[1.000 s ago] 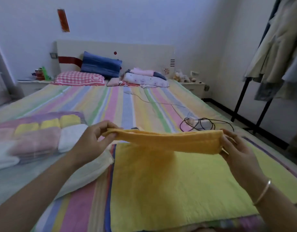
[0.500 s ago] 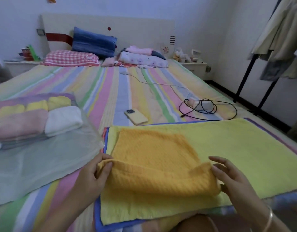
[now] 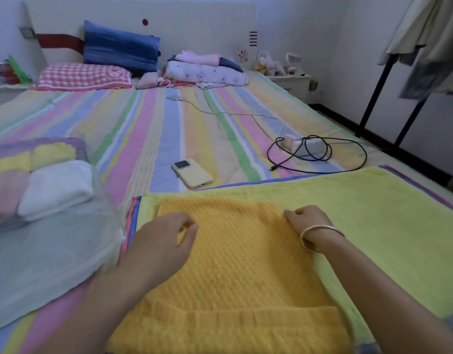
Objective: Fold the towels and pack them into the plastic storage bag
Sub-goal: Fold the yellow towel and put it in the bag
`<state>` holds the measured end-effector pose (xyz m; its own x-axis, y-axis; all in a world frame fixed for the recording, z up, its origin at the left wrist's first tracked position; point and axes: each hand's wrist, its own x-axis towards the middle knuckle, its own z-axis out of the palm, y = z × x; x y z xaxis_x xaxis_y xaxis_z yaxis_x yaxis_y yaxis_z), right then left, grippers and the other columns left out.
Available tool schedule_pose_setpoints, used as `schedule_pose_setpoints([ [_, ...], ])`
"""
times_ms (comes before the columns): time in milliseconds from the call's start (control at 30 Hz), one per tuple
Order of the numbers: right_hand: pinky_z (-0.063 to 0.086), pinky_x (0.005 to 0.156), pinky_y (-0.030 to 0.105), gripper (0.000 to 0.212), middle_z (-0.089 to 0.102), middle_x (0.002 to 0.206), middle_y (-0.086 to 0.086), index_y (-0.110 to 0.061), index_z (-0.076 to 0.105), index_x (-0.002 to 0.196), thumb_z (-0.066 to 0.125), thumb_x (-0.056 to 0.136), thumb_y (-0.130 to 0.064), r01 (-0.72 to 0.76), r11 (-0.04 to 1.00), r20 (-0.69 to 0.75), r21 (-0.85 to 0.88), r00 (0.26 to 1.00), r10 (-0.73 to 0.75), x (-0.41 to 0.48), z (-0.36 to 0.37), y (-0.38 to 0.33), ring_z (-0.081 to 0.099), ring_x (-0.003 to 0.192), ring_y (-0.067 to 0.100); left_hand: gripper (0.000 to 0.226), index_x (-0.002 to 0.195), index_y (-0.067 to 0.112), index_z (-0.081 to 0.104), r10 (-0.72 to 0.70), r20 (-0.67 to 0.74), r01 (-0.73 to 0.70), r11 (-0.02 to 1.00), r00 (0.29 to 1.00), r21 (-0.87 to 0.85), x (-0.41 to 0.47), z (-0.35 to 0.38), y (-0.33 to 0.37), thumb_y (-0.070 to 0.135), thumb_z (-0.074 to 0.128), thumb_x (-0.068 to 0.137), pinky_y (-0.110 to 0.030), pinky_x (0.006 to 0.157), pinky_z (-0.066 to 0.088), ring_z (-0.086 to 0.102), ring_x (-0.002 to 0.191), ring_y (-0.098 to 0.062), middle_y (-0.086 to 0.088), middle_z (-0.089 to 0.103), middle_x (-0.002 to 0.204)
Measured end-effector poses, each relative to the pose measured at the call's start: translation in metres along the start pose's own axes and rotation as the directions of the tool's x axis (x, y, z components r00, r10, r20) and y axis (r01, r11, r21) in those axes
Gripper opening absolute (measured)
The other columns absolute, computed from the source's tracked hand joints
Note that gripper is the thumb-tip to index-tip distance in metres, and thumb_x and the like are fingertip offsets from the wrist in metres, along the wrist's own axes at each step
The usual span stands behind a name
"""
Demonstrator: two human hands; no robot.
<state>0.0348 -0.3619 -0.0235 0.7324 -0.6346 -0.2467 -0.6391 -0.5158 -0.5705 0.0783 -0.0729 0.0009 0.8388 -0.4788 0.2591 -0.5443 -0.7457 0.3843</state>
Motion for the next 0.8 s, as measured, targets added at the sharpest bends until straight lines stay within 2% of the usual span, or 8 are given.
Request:
schedule_pose_setpoints([
  [67, 0.045, 0.069, 0.034, 0.054, 0.062, 0.077, 0.007, -0.001, 0.065, 0.093, 0.045, 0.094, -0.051, -0.06, 0.998, 0.019, -0.022, 0.998, 0.061, -0.001, 0.0, -0.007, 0.058, 0.071, 0.023, 0.028, 0.124, 0.029, 0.055, 0.113, 0.091, -0.112, 0.994, 0.989, -0.019, 0.029, 0.024, 0.015, 0.036, 0.044, 0.099, -0.031, 0.101, 0.04, 0.048, 0.123, -0.009, 0.012, 0.055, 0.131],
  [133, 0.043, 0.075, 0.035, 0.058, 0.059, 0.087, 0.008, -0.004, 0.054, 0.101, 0.039, 0.093, -0.06, -0.137, 0.991, 0.12, -0.012, 0.983, 0.137, -0.005, -0.002, -0.015, 0.054, 0.076, 0.023, 0.045, 0.145, 0.027, 0.036, 0.189, 0.213, -0.211, 0.974, 0.959, 0.084, 0.055, 0.052, 0.023, 0.038, 0.037, 0.101, -0.036, 0.118, 0.021, 0.022, 0.145, -0.012, 0.007, 0.028, 0.157],
  [233, 0.04, 0.086, 0.037, 0.071, 0.054, 0.125, 0.014, -0.006, 0.049, 0.129, 0.042, 0.09, -0.065, -0.234, 0.966, 0.256, 0.106, 0.946, 0.201, -0.008, -0.006, -0.023, 0.053, 0.104, 0.03, 0.061, 0.155, 0.027, 0.002, 0.224, 0.336, -0.315, 0.917, 0.915, 0.246, 0.077, 0.088, 0.02, 0.048, 0.022, 0.102, -0.044, 0.121, -0.002, -0.01, 0.149, -0.013, 0.003, -0.009, 0.163],
  [300, 0.044, 0.087, 0.037, 0.069, 0.057, 0.122, 0.013, -0.006, 0.052, 0.127, 0.054, 0.086, -0.061, -0.325, 0.904, 0.302, 0.278, 0.923, 0.24, -0.005, -0.004, -0.024, 0.056, 0.107, 0.031, 0.067, 0.154, 0.028, -0.008, 0.192, 0.39, -0.319, 0.902, 0.9, 0.29, 0.077, 0.105, 0.014, 0.058, 0.011, 0.098, -0.048, 0.12, -0.007, -0.019, 0.148, -0.014, 0.002, -0.017, 0.161],
  [400, 0.049, 0.081, 0.038, 0.059, 0.065, 0.113, 0.012, -0.003, 0.055, 0.125, 0.057, 0.088, -0.049, -0.481, 0.621, 0.508, 0.618, 0.848, 0.152, 0.001, -0.003, -0.024, 0.062, 0.104, 0.03, 0.083, 0.153, 0.028, -0.013, 0.197, 0.379, -0.331, 0.884, 0.904, 0.331, 0.069, 0.119, 0.009, 0.066, -0.014, 0.08, -0.05, 0.119, -0.009, -0.024, 0.146, -0.015, 0.001, -0.02, 0.16],
  [500, 0.047, 0.075, 0.044, 0.061, 0.055, 0.13, 0.016, -0.008, 0.046, 0.13, 0.052, 0.088, -0.052, -0.622, 0.251, 0.651, 0.742, 0.758, -0.046, -0.001, -0.005, -0.02, 0.06, 0.102, 0.033, 0.088, 0.153, 0.028, -0.015, 0.205, 0.35, -0.323, 0.889, 0.914, 0.323, 0.067, 0.124, 0.007, 0.069, -0.022, 0.075, -0.05, 0.119, -0.009, -0.025, 0.146, -0.015, 0.002, -0.023, 0.16],
  [633, 0.047, 0.077, 0.047, 0.056, 0.047, 0.132, 0.023, -0.016, 0.043, 0.132, 0.063, 0.085, -0.04, -0.517, -0.104, 0.521, 0.85, 0.854, 0.012, 0.004, -0.006, -0.012, 0.057, 0.109, 0.038, 0.091, 0.153, 0.028, -0.015, 0.213, 0.335, -0.322, 0.893, 0.918, 0.314, 0.067, 0.125, 0.006, 0.069, -0.028, 0.073, -0.05, 0.119, -0.009, -0.024, 0.146, -0.015, 0.002, -0.022, 0.16],
  [800, 0.05, 0.081, 0.043, 0.034, 0.056, 0.112, 0.022, -0.017, 0.056, 0.118, 0.06, 0.085, -0.027, -0.381, -0.102, 0.392, 0.919, 0.91, 0.135, 0.012, -0.023, 0.002, 0.06, 0.1, 0.035, 0.092, 0.153, 0.029, -0.014, 0.211, 0.33, -0.315, 0.898, 0.92, 0.305, 0.068, 0.128, 0.004, 0.07, -0.029, 0.072, -0.05, 0.119, -0.009, -0.022, 0.147, -0.014, 0.003, -0.02, 0.16],
])
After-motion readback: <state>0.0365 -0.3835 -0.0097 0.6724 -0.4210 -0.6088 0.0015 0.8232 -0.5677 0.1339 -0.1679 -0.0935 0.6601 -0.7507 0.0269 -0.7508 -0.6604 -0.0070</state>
